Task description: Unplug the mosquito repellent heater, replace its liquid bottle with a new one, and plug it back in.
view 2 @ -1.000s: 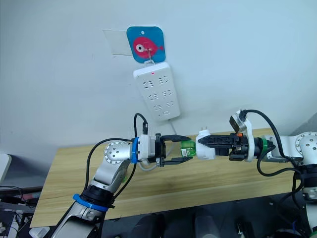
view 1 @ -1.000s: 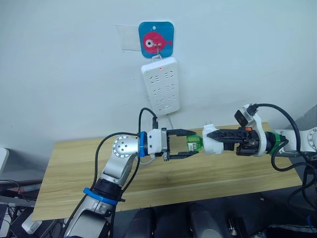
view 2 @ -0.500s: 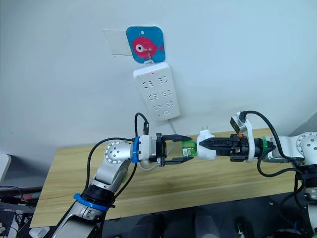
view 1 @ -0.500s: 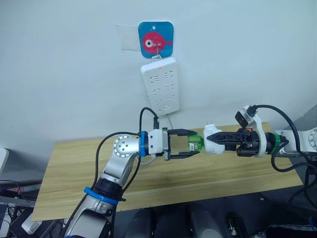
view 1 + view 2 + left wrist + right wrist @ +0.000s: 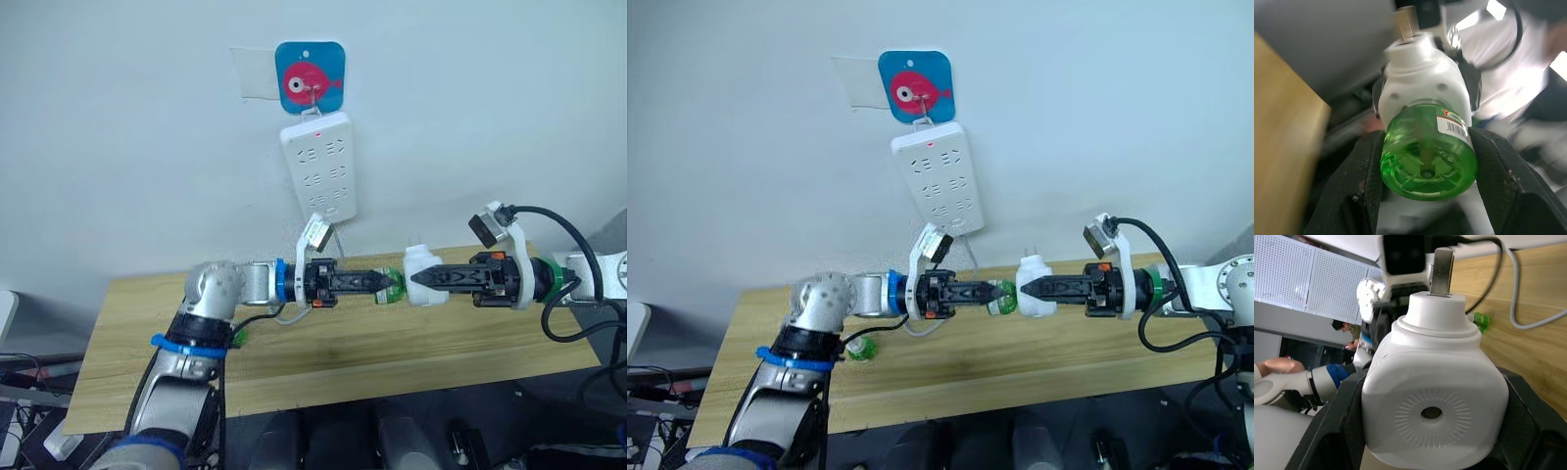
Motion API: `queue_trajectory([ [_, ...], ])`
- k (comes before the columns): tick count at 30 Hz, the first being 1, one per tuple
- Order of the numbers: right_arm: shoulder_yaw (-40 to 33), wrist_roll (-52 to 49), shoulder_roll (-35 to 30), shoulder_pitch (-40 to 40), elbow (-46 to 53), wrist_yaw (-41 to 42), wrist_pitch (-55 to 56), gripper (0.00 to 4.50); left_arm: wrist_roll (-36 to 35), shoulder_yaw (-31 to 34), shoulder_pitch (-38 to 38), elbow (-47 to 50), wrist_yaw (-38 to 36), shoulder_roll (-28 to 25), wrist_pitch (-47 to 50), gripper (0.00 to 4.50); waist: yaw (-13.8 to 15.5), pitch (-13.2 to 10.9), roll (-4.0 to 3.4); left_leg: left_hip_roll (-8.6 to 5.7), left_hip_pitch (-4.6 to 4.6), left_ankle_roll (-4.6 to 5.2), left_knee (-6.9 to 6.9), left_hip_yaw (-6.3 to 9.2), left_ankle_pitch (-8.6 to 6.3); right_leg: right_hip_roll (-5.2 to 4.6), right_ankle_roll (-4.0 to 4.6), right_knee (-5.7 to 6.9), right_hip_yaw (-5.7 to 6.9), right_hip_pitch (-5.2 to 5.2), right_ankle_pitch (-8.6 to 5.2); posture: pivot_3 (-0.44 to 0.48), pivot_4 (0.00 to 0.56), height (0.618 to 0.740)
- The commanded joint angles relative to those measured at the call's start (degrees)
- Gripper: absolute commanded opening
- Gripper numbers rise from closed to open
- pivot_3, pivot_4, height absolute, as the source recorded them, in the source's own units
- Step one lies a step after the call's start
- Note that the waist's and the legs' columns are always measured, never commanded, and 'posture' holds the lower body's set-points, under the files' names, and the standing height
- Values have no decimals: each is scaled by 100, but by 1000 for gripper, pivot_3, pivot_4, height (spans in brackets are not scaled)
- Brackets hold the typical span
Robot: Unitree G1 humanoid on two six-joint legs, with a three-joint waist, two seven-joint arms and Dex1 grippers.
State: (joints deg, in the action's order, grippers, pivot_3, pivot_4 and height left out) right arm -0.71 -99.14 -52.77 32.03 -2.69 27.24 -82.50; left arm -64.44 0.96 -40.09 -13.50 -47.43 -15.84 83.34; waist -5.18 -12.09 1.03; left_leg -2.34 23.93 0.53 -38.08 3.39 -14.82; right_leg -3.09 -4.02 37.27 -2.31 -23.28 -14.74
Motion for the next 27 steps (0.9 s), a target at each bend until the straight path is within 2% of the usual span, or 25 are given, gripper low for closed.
queue_trajectory([
  [1,-108,129,-53,-107,308,234,-161,3033,-96,400,-65,-191,364,-44,560,2266,3,0,0,0,0,0,1,0,0,0,0,0,-1,-1,0,-174,227,740],
  [3,-111,163,-31,-146,301,234,-159,3033,-81,353,31,48,363,-18,559,2266,8,0,0,1,0,-1,3,0,0,-2,1,0,-2,-2,0,-174,227,740],
  [10,-189,110,53,-177,214,148,-117,3033,-51,545,359,556,648,74,407,4488,32,0,-1,1,-2,-3,2,-3,1,-11,3,1,-8,-3,1,-157,217,740],
  [14,-218,-19,26,-170,99,119,-141,3033,26,700,613,941,826,77,108,4488,43,0,-1,0,-1,-5,2,-5,0,-17,3,-2,-10,-3,2,-151,207,740],
  [17,-251,-180,-55,-177,-50,91,-171,3033,107,674,780,1631,613,-194,-345,4488,46,0,-1,1,-1,-6,2,-6,0,-23,4,-1,-12,-4,2,-150,202,740],
  [20,-293,-226,-125,-211,-206,89,-192,3033,722,94,1185,2837,-335,-950,-1449,4488,36,1,-3,2,-2,-7,9,-12,0,-25,5,-2,-16,-6,2,-120,197,740],
  [22,-302,-290,-118,-172,-445,51,-187,3033,1651,-290,1676,3680,-1151,-1531,-3005,4488,38,2,-4,2,-3,-9,14,-17,1,-24,6,-4,-19,-9,2,-114,197,740],
  [23,-303,-275,-104,-154,-526,50,-195,3033,2358,-546,1981,3919,-1560,-1774,-4140,4488,44,3,-6,3,-3,-10,17,-21,1,-24,7,-7,-21,-9,2,-108,195,740],
  [25,-306,-220,-77,-134,-615,65,-227,3033,3584,-933,2458,3830,-1997,-1862,-6331,4488,96,8,-14,2,-4,-13,17,-28,1,-25,10,-12,-24,-8,3,-96,189,740],
  [27,-296,-212,-52,-112,-662,74,-269,3033,4217,-1022,2654,3421,-1941,-1603,-7737,4488,194,9,-16,2,-4,-10,15,-35,0,-33,21,-21,-24,-5,11,-96,189,740],
])
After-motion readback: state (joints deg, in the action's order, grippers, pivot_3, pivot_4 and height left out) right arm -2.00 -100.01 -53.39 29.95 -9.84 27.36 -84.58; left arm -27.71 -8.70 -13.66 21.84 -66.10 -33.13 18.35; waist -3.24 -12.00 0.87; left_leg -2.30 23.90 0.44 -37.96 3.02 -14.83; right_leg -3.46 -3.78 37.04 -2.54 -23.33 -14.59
